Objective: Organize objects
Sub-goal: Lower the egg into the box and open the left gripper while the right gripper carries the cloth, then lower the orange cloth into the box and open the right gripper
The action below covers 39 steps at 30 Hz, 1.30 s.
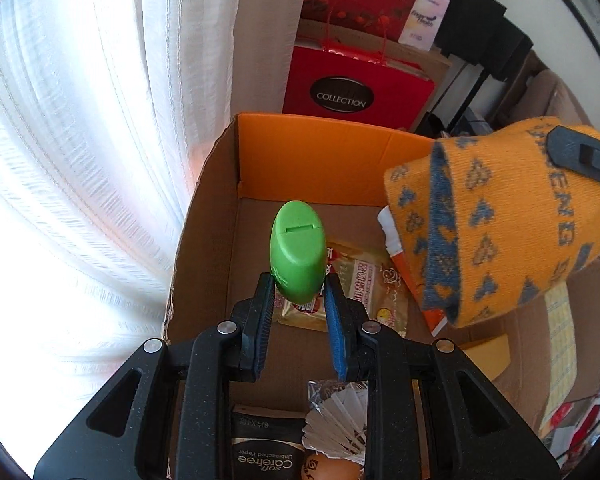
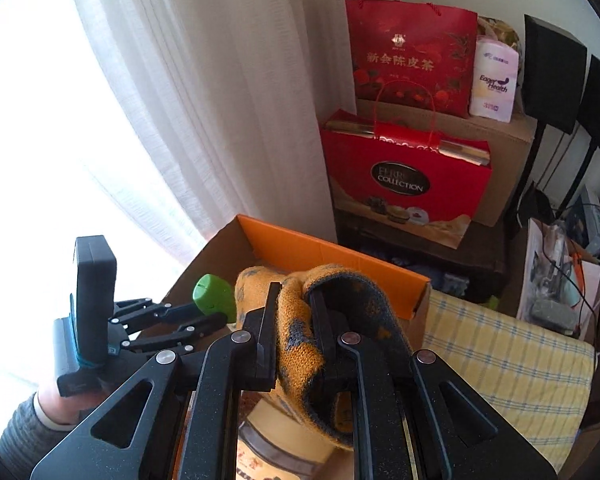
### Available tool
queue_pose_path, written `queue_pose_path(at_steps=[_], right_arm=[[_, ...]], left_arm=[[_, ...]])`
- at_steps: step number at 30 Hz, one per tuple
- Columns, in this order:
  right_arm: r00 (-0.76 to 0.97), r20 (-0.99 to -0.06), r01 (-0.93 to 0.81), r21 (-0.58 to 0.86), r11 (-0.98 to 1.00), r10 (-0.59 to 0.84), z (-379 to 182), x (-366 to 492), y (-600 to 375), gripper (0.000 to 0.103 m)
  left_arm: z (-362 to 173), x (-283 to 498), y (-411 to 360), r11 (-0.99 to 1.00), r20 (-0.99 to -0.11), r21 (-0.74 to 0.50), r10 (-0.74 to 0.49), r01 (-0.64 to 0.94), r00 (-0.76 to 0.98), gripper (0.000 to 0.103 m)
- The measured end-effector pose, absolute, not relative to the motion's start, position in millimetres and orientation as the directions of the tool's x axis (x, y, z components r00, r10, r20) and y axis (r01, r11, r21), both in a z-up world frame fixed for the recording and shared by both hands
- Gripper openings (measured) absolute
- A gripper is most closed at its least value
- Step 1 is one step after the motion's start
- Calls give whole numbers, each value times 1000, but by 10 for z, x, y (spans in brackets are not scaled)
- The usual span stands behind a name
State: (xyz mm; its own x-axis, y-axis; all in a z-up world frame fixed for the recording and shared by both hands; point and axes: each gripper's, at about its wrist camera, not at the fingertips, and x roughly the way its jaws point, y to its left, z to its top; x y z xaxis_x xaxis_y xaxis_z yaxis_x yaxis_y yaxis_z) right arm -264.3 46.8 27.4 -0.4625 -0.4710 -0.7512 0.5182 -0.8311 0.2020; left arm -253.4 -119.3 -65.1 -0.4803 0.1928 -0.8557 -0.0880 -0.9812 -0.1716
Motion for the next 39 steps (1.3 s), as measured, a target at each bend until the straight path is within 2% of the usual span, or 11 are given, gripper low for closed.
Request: queue_pose_path(at_steps=[3, 11, 15, 17, 18, 19, 21, 22, 26, 31, 39], right_arm=[[-463, -732, 524, 229, -820, -500, 89, -2735, 408, 12], [-429, -757, 475, 274, -836, -492, -400, -2905, 495, 12], [-431, -779, 443, 257, -859, -456, -483, -2979, 566, 17], [-422, -792, 428, 255, -867, -442, -537, -3005, 591, 25], [-420, -798, 422, 251, -871, -433, -555, -3007, 598, 32], [-424, -804, 415, 237, -878, -417, -565, -3004, 602, 42], [-446, -797, 415, 219, -883, -407, -539, -2967, 620, 51], [-454, -790, 418, 218, -882, -411, -514, -2949, 634, 51], [-477, -766, 431, 222, -875, -430, -353, -2835, 699, 54], [-525, -744, 456, 163, -875, -412, -159, -2565, 773, 77], [-566, -730, 419, 145, -896, -382, -62, -2179, 1042, 87]], left_arm=[[-686, -2545, -1197, -986, -859, -150, 166, -73, -483, 23], [-671, -2498, -1177, -989, -855, -124, 147, -80, -497, 23], [-661, -2483, -1166, -991, -854, -111, 137, -81, -503, 25], [-653, -2457, -1162, -990, -853, -111, 137, -82, -503, 30], [-652, -2462, -1152, -990, -853, -112, 139, -84, -504, 33], [-643, -2450, -1147, -990, -851, -111, 139, -85, -506, 38], [-615, -2425, -1130, -991, -846, -105, 134, -85, -517, 50], [-601, -2412, -1126, -992, -843, -98, 127, -83, -522, 56], [-528, -2339, -1125, -992, -834, -104, 125, -69, -538, 65], [-415, -2217, -1108, -989, -810, -136, 140, -50, -569, 95], [-298, -1986, -1012, -987, -785, -155, 145, -36, -602, 103]])
